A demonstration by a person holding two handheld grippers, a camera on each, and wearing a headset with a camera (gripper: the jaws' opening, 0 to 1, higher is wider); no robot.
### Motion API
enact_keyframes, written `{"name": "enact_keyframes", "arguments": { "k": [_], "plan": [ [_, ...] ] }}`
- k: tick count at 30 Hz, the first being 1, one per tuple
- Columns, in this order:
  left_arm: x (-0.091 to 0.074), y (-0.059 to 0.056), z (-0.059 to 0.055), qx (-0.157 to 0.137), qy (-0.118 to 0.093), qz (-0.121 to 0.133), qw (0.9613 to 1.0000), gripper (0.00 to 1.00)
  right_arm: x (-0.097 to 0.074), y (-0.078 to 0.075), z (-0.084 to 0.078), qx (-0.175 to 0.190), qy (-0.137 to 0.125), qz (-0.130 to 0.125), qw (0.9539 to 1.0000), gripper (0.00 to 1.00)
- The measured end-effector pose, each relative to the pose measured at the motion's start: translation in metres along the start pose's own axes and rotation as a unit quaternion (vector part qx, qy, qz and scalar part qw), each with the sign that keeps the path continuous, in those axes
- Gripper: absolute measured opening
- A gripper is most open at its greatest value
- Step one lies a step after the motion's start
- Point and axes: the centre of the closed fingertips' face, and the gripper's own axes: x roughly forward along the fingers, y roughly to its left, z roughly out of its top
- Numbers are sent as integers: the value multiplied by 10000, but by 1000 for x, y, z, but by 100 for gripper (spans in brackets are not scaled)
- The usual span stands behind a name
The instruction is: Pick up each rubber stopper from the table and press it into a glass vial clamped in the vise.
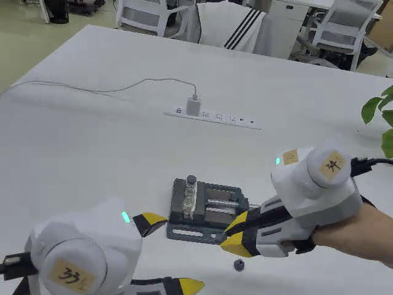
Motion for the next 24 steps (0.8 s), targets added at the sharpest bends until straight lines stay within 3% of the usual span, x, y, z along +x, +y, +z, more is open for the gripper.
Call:
{"name": "enact_keyframes", "arguments": {
  "k": [6,11,16,24],
  "plan": [
    [6,-17,10,247,-22,-310,9992,42,-14,14,-5,-456,401,156,9980,7],
    [11,-29,17,579,15,-504,9970,35,-21,25,-5,-653,581,268,9958,7],
    [14,-40,24,874,-3,-659,9940,26,-22,35,-5,-760,752,379,9935,7],
    [18,-53,25,1168,55,-827,9897,13,-16,47,-10,-919,946,572,9896,7]
  ]
}}
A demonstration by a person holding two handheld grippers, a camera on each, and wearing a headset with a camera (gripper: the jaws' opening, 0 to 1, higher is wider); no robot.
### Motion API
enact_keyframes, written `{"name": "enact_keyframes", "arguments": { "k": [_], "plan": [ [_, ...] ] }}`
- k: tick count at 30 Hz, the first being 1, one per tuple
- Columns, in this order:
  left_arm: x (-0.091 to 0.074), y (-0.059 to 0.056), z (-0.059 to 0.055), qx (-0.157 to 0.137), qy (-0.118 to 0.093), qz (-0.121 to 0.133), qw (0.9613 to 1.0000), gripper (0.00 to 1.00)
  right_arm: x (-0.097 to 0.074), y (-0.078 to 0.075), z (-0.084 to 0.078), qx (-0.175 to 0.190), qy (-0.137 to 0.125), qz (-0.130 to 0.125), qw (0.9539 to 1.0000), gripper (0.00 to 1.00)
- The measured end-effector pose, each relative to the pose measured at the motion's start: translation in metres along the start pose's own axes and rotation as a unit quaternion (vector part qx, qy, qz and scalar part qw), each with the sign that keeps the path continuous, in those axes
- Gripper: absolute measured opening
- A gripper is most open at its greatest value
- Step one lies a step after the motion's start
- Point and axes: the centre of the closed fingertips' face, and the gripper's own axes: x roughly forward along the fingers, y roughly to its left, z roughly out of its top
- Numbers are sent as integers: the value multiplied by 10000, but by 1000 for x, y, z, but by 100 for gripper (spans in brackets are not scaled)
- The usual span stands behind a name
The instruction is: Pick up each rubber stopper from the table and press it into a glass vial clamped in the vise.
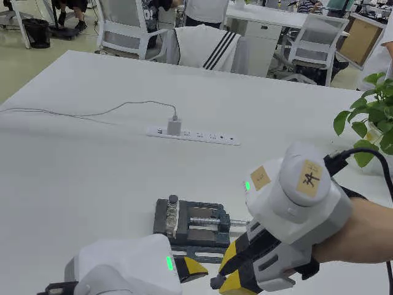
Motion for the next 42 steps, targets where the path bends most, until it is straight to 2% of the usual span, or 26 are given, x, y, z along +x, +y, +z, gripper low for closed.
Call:
{"name": "enact_keyframes", "arguments": {
  "k": [6,13,24,27,33,35,39,42],
  "plan": [
    [1,-5,-3,218,116,-118,9996,7,4,3,-3,-90,121,92,9998,7],
    [0,-7,-4,357,199,-221,9989,7,6,5,-5,-130,184,179,9996,7],
    [1,-9,-4,326,243,-292,9987,5,7,6,-3,-162,197,256,9993,7],
    [2,-11,-4,409,284,-316,9983,5,8,7,-4,-198,242,286,9991,7],
    [0,-10,-5,319,271,-303,9987,5,8,7,-2,-212,248,292,9990,7],
    [-1,-11,-6,70,277,-326,9991,5,8,9,-1,-265,256,317,9988,7],
    [-1,-10,-8,-250,154,-294,9991,4,10,9,-2,-455,243,363,9980,7],
    [-4,-7,-8,-389,87,-250,9989,4,8,8,0,-451,126,371,9982,8]
  ]
}}
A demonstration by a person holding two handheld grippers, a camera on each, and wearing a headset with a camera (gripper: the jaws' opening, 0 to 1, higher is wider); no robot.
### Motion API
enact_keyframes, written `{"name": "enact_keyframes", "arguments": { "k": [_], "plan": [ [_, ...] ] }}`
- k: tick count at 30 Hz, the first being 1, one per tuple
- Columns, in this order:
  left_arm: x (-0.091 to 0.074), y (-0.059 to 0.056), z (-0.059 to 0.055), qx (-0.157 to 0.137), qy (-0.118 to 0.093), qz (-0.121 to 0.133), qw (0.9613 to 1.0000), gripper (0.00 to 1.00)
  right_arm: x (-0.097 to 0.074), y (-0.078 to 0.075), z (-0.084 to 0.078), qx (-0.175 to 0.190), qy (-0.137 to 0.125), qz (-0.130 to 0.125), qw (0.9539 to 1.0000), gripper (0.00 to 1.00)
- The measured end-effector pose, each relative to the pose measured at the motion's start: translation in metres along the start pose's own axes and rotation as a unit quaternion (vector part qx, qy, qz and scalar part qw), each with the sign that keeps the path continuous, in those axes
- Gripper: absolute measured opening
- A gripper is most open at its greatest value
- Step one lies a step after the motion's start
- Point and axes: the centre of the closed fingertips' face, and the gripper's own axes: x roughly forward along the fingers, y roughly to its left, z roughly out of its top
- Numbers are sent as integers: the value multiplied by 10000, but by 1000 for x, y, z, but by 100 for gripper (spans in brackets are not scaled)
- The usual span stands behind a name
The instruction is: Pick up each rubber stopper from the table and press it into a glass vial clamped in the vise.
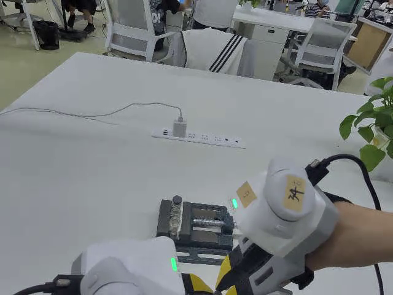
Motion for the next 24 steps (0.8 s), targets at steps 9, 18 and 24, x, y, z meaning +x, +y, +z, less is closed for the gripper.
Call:
{"name": "enact_keyframes", "arguments": {
  "k": [9,18,24],
  "plan": [
    [-5,9,0,-375,-177,209,9989,4,-10,-12,4,-21,-480,-295,9984,12],
    [-9,12,3,-653,-381,301,9967,4,-15,-7,10,-51,-951,-313,9950,10],
    [-9,10,8,-585,-439,279,9969,4,-12,-6,10,-151,-901,-270,9955,12]
  ]
}}
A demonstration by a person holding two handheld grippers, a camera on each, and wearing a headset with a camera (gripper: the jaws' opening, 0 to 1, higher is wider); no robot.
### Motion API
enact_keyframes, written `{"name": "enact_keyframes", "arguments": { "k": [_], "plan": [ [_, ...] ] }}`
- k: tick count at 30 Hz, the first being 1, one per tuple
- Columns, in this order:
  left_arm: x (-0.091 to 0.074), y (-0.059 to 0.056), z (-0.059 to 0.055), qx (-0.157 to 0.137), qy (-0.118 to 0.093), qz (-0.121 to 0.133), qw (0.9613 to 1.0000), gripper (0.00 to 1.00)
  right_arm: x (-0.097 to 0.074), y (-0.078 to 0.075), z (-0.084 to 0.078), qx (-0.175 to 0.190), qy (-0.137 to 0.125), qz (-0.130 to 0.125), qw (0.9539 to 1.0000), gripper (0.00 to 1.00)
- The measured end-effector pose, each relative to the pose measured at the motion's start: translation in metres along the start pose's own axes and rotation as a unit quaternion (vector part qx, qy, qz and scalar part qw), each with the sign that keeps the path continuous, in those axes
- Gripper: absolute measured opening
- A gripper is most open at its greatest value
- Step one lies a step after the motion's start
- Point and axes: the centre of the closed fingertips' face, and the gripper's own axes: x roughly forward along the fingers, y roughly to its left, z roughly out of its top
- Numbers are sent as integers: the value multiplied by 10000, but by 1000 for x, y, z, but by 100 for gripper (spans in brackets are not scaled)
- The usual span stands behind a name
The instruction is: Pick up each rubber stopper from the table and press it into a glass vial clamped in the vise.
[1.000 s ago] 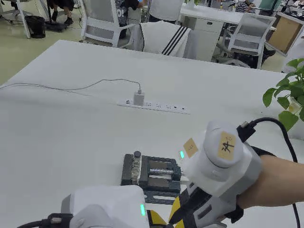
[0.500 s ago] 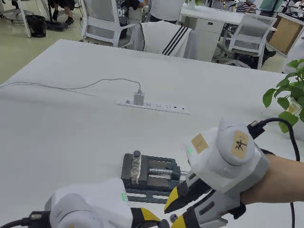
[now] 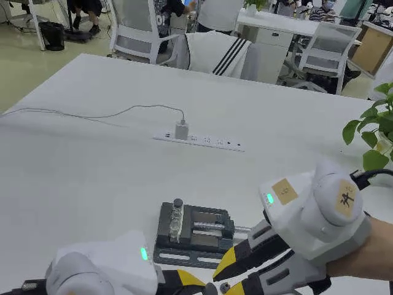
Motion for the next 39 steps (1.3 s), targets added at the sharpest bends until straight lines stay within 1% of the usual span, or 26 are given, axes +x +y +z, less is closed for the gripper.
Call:
{"name": "enact_keyframes", "arguments": {
  "k": [3,7,16,19,23,25,28,32,34,39],
  "plan": [
    [0,-1,1,2,-17,3,10000,4,1,0,2,-49,22,27,10000,11],
    [-1,0,0,-19,-6,23,10000,4,1,1,4,-90,23,45,9999,10],
    [-1,-3,0,-32,-36,33,10000,4,2,3,2,-197,139,93,9997,10],
    [0,-3,0,-28,-32,37,10000,4,2,2,2,-231,165,67,9996,8],
    [0,-3,0,-102,-56,48,9999,4,2,2,1,-225,190,51,9996,8],
    [1,-2,1,-132,-61,70,9999,4,1,1,1,-285,209,5,9994,8],
    [2,-1,2,-125,-48,73,9999,4,1,-1,0,-304,235,-8,9993,8],
    [3,0,3,-111,-73,92,9999,4,-1,-2,0,-270,219,-32,9994,7],
    [4,-2,3,-84,-88,47,9999,4,-2,-2,-1,-149,237,22,9996,7],
    [6,-3,2,-10,-79,22,10000,4,0,-1,-3,-105,313,63,9994,7]
  ]
}}
